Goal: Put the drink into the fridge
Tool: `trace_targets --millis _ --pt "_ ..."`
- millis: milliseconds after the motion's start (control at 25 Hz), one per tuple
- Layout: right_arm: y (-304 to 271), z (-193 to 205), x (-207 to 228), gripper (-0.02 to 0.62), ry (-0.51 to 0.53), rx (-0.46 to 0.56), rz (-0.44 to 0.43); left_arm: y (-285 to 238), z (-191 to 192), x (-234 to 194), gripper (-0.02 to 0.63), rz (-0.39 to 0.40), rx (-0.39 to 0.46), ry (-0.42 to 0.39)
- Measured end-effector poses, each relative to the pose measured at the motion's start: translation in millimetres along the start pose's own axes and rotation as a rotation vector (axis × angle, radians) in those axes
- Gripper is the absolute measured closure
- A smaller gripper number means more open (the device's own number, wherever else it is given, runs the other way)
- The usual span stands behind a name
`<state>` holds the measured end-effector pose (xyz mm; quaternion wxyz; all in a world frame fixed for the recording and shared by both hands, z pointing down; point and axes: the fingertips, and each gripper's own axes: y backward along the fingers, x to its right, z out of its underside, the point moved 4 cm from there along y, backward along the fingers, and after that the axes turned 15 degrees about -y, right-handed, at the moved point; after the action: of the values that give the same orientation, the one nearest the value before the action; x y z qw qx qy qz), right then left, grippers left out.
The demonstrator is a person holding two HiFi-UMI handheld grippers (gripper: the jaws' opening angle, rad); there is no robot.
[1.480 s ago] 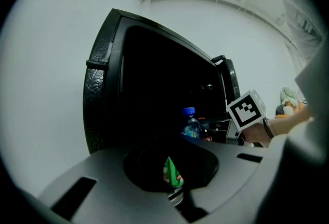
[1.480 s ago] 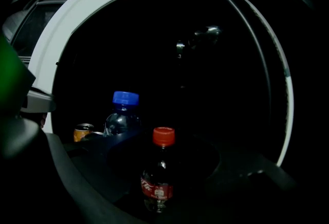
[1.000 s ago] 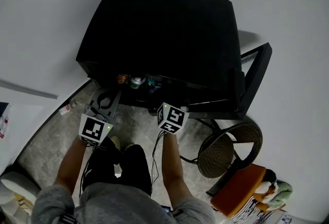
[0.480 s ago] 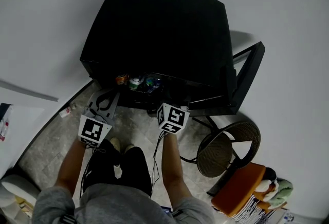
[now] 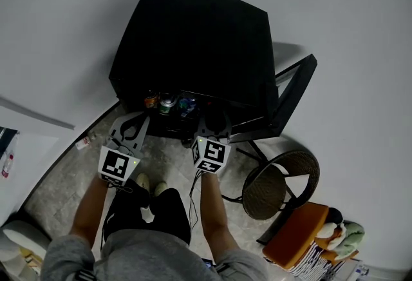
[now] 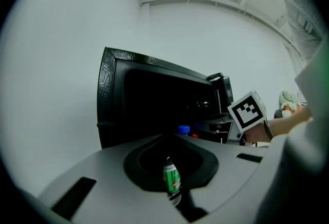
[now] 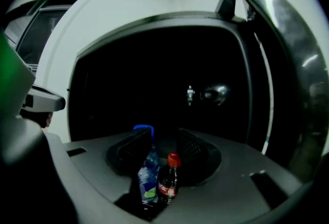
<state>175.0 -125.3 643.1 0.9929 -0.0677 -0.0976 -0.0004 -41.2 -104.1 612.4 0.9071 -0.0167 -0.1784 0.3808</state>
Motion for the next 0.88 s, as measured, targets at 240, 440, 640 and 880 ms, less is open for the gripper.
trace_targets --millis 240,440,640,880 --pt "34.2 -29.9 -10.5 0.477 -0.018 0.003 -0.007 13.8 -42.1 -4.8 0.601 -0.004 0.018 0.011" --pt "55.8 -62.0 -17.8 0.495 -0.022 0.009 -0.020 24.7 -76.6 -12.9 0.601 -0.008 0.029 0.001" --pt "78.3 -96.7 -29.4 0.518 -0.020 0.023 -0.038 35.9 -109.1 -19.2 0.601 -0.015 0.033 -0.001" --pt "105.3 -143.0 -43.6 0.536 -0.023 0.046 -0.065 52.3 -147.1 -26.3 0.601 -0.024 0.041 -0.004"
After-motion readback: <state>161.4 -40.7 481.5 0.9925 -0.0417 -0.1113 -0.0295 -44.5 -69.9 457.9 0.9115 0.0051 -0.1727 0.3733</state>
